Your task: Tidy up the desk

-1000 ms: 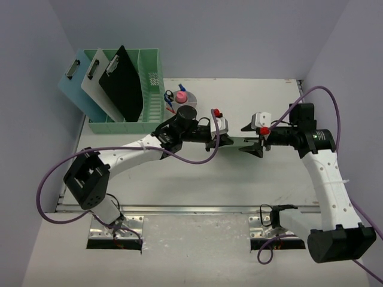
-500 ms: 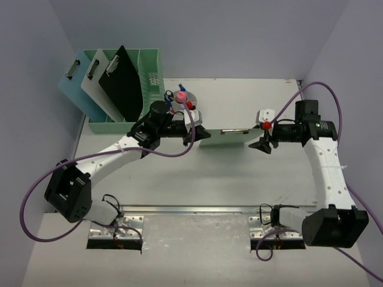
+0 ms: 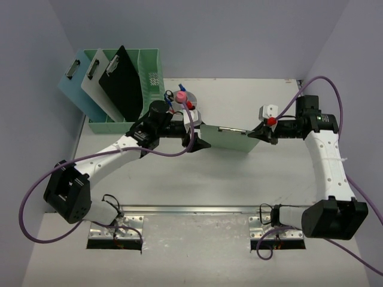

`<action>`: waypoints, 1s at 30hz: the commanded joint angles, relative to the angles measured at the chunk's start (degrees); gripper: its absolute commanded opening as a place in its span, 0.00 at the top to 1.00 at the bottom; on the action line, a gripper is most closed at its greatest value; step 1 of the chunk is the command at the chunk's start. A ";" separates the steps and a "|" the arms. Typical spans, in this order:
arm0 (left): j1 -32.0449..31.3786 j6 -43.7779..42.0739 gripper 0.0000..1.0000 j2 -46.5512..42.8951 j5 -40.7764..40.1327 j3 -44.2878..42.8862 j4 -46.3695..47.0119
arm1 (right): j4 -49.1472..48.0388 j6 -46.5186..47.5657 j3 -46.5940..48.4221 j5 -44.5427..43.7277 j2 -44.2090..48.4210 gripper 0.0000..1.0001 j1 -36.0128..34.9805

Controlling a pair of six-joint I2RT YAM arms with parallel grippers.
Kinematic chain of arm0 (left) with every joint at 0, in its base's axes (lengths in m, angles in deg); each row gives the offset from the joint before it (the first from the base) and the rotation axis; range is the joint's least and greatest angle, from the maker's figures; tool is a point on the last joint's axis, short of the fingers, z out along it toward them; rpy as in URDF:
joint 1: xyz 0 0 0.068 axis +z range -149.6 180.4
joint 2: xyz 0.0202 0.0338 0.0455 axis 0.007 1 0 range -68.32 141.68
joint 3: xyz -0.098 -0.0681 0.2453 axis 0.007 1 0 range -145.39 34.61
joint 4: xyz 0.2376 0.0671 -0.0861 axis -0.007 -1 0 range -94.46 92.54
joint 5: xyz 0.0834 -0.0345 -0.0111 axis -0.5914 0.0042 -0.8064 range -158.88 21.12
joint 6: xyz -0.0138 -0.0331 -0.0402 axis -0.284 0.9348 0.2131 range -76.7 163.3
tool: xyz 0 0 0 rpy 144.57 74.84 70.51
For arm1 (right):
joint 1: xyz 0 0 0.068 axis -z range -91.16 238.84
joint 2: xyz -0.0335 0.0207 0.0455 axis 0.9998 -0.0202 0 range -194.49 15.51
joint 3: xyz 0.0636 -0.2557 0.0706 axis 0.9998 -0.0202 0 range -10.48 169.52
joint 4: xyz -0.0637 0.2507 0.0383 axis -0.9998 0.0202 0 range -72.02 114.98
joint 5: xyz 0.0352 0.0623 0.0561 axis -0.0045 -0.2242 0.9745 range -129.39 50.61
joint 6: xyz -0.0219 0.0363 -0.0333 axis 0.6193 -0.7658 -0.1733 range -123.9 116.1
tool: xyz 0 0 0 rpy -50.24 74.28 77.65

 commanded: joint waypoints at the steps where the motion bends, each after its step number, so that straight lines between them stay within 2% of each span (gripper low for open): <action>1: -0.08 -2.16 0.32 -1.65 2.90 -4.43 1.11 | 3.81 3.41 3.19 4.27 -0.52 0.99 0.13; 5: -0.87 -6.03 0.33 -0.60 3.42 -8.22 -2.39 | 5.57 6.13 3.81 4.44 -0.78 0.99 0.04; 10: -3.33 -12.26 0.40 0.90 4.57 -13.14 -6.45 | 5.92 7.98 3.54 4.71 -0.61 0.99 0.04; 13: -4.65 -13.33 0.47 1.77 4.74 -14.11 -7.24 | 6.01 8.15 3.63 4.88 -0.61 0.99 0.04; 16: -5.35 -14.47 0.49 4.40 4.48 -15.60 -10.55 | 6.18 8.51 3.46 4.88 -0.43 0.99 0.04; 25: -5.97 -14.04 0.54 8.89 0.88 -19.39 -12.95 | 6.89 9.82 3.10 4.71 -0.17 0.99 0.13; 28: -5.97 -13.60 0.61 9.77 0.00 -20.44 -13.22 | 6.89 9.91 3.02 4.62 -0.08 0.99 0.04; 30: -5.97 -13.42 0.69 9.78 0.17 -20.71 -13.39 | 6.89 10.00 2.75 4.62 -0.08 0.99 0.04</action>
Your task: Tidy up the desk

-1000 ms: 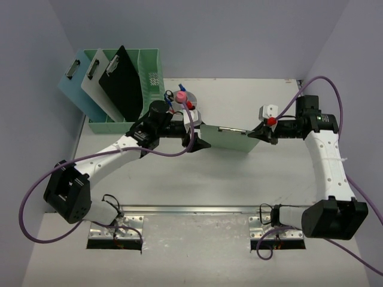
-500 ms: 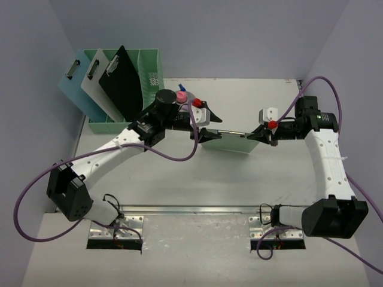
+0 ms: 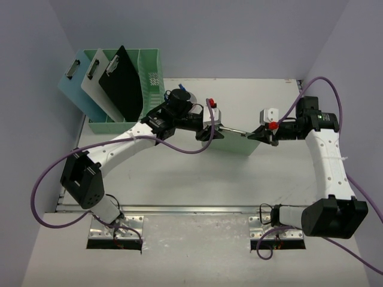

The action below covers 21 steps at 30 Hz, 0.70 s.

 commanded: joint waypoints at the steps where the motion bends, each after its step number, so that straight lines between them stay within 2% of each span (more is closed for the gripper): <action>1: -0.55 -0.27 0.71 -0.45 0.70 -2.89 1.36 | 0.53 1.26 1.31 2.94 0.68 0.99 -0.18; 5: -0.46 -0.09 0.74 -1.68 2.10 -1.32 3.11 | 0.35 1.26 1.05 3.03 0.68 0.99 -0.18; 6: -0.46 0.17 0.80 -1.95 2.11 -1.14 3.38 | 0.26 1.17 1.05 3.03 0.77 0.99 -0.27; 7: -0.46 0.52 0.95 -2.12 2.11 -1.13 3.56 | 0.18 1.08 1.05 2.94 0.77 0.99 -0.18; 8: -0.46 0.79 1.00 -2.04 2.11 -1.31 3.47 | 0.09 0.91 1.13 2.85 0.77 0.99 -0.18; 11: -0.46 2.81 1.00 -2.65 0.88 -0.96 3.73 | -0.96 -0.40 1.13 2.50 1.03 0.98 -0.27; 12: -0.46 4.73 1.00 -3.52 0.53 -0.79 4.17 | -2.19 -4.33 1.05 1.98 1.12 0.82 -0.27; 15: -0.46 7.99 1.00 -5.38 -1.75 0.18 4.70 | -8.95 -13.75 0.78 0.13 2.35 0.40 -0.18; 16: -0.55 8.87 1.00 -6.86 -2.63 0.36 4.44 | -12.97 -16.47 0.52 -0.14 2.88 0.23 0.08; 19: -0.11 11.77 1.00 -10.29 -5.10 0.88 3.12 | -20.62 -25.00 -1.59 0.12 5.51 0.04 0.96; 21: -0.02 12.22 1.00 -12.92 -6.15 1.85 2.16 | -21.80 -26.43 -2.47 0.39 6.39 0.02 1.14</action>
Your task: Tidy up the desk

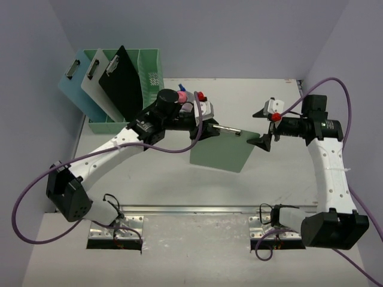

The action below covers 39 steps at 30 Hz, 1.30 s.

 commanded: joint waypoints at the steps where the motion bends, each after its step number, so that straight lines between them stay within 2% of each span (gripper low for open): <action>1: -0.02 3.45 1.00 -6.90 -1.76 1.21 1.91 | -7.33 -7.83 -0.81 1.59 2.35 0.02 0.48; 11: -0.11 4.15 1.00 -7.17 -3.17 1.93 1.03 | -4.07 -8.70 3.50 9.40 -0.46 0.09 0.31; 14: -0.11 4.59 1.00 -5.77 -2.91 1.75 1.29 | -5.13 -10.19 2.97 9.95 -0.98 0.20 -1.88; 15: -0.11 4.86 1.00 -5.33 -2.99 1.75 1.47 | -5.30 -10.37 2.80 9.68 -1.25 0.28 -2.58; 17: -0.11 5.65 1.00 -4.54 -2.56 1.93 1.91 | -5.04 -10.64 2.62 9.07 -2.30 0.33 -4.77; 19: -0.19 6.61 1.00 -3.92 -2.47 2.28 2.43 | -4.52 -9.94 2.09 7.84 -3.09 0.43 -6.02; 20: -0.20 6.79 1.00 -3.74 -2.29 2.54 2.87 | -4.43 -9.50 1.40 6.44 -3.27 0.46 -8.89; 23: -0.20 7.32 1.00 -3.39 -2.29 2.72 3.40 | -3.82 -8.62 0.95 4.33 -4.41 0.63 -10.85; 24: -0.20 7.23 1.00 -3.39 -2.21 2.89 3.32 | -2.85 -7.31 1.65 3.97 -5.02 0.73 -11.11; 27: -0.11 6.36 1.00 -3.39 -2.12 3.16 2.97 | 0.66 -5.11 3.92 3.18 -7.31 0.88 -11.29; 28: -0.11 5.83 1.00 -3.39 -1.94 3.07 2.01 | 1.37 -4.58 4.37 3.09 -7.75 0.99 -11.29; 30: -0.20 2.59 0.95 -3.13 -0.98 2.02 -0.01 | 2.51 -3.09 4.99 2.74 -8.02 0.99 -11.29; 31: -0.28 1.44 0.83 -2.43 -0.89 1.15 -3.51 | 2.78 -2.56 5.08 2.65 -7.93 0.99 -11.29; 33: -0.20 -2.50 0.75 -0.50 -0.89 -2.89 -7.74 | 2.87 -1.85 5.08 2.12 -7.58 0.99 -11.29; 34: -0.20 -4.18 0.71 0.29 -0.89 -4.38 -12.81 | 3.74 -1.33 5.25 1.95 -7.49 0.99 -11.29; 39: -0.19 -12.00 0.71 3.98 -2.20 -14.05 -26.36 | 4.89 0.26 5.96 1.07 -7.31 0.99 -11.29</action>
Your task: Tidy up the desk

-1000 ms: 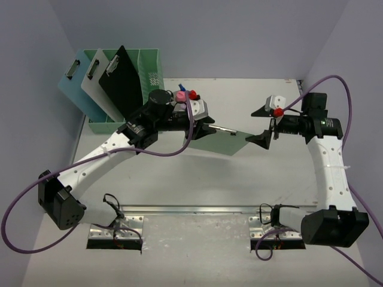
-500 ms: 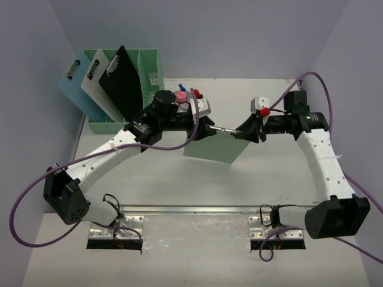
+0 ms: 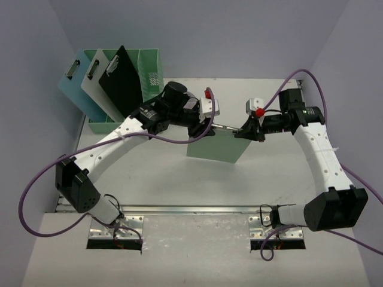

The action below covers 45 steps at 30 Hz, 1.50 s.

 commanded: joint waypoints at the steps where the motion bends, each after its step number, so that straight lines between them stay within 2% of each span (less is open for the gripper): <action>1: -0.76 -7.49 0.71 1.61 1.47 -6.54 -10.98 | 0.63 2.40 2.24 0.21 0.79 0.99 -0.58; 4: -0.76 -9.77 0.65 3.63 0.41 -11.64 -16.76 | 0.54 2.49 2.33 0.13 1.15 0.99 -0.67; 7: -0.76 -10.66 0.56 4.60 0.06 -15.86 -19.42 | 0.63 2.58 2.33 -0.14 1.15 0.99 -0.67; 9: -0.94 -10.66 0.55 4.77 -0.03 -16.83 -20.04 | 0.54 2.67 2.24 -0.14 1.15 0.99 -0.67; 13: -1.20 -10.83 0.56 5.04 -0.38 -18.24 -21.53 | 0.54 2.40 2.33 0.13 1.15 0.99 -0.67; 15: -1.38 -11.18 0.65 5.21 -0.73 -18.24 -22.32 | 0.45 2.49 2.16 0.21 1.24 0.99 -0.67; 18: -1.55 -11.54 0.69 5.74 -0.91 -18.07 -23.29 | 0.10 2.05 2.24 0.48 1.32 0.99 -0.67; 22: -1.99 -11.63 0.63 6.09 -1.17 -16.84 -23.47 | 0.01 2.05 2.07 0.56 1.32 0.99 -0.67; 24: -2.08 -11.54 0.64 6.09 -1.08 -15.96 -22.77 | 0.01 2.23 1.98 0.65 1.41 0.99 -0.58; 27: -2.08 -10.49 0.81 5.92 -1.00 -14.99 -20.75 | 0.01 2.40 1.80 0.74 1.50 0.99 -0.67; 28: -2.08 -10.05 0.93 5.92 -1.00 -14.90 -19.96 | 0.10 2.40 1.72 0.57 1.59 0.99 -0.67; 29: -2.08 -9.61 0.98 5.92 -0.91 -14.99 -19.61 | 0.01 2.40 1.63 0.39 1.59 0.99 -0.67; 32: -2.08 -7.15 1.00 5.74 -1.69 -14.99 -18.38 | -0.95 1.71 1.28 0.04 1.85 0.97 -0.67; 33: -2.08 -5.66 1.00 5.66 -2.57 -15.08 -18.20 | -2.09 -1.17 1.02 -0.74 2.02 0.89 -0.67; 34: -2.08 -4.34 1.00 5.13 -3.27 -15.08 -17.50 | -3.92 -3.29 0.66 -1.45 2.29 0.60 -0.67; 36: -1.99 -0.75 1.00 4.51 -5.81 -15.17 -17.32 | -8.06 -8.46 -0.30 -2.94 3.43 0.29 -0.67; 37: -1.82 0.23 1.00 3.64 -6.35 -15.25 -17.75 | -9.47 -10.50 -0.65 -3.39 3.95 0.10 -0.58; 38: -1.56 1.37 1.00 2.94 -7.23 -15.08 -17.85 | -12.35 -12.26 -1.18 -4.09 5.00 0.01 -0.58; 41: 0.11 6.73 1.00 -0.92 -10.39 -13.86 -17.76 | -18.23 -18.32 -2.84 -5.23 7.12 0.01 0.20; 45: 2.58 14.99 1.00 -10.04 -14.26 -11.30 -16.36 | -29.94 -36.06 -5.31 -3.48 11.42 0.01 6.51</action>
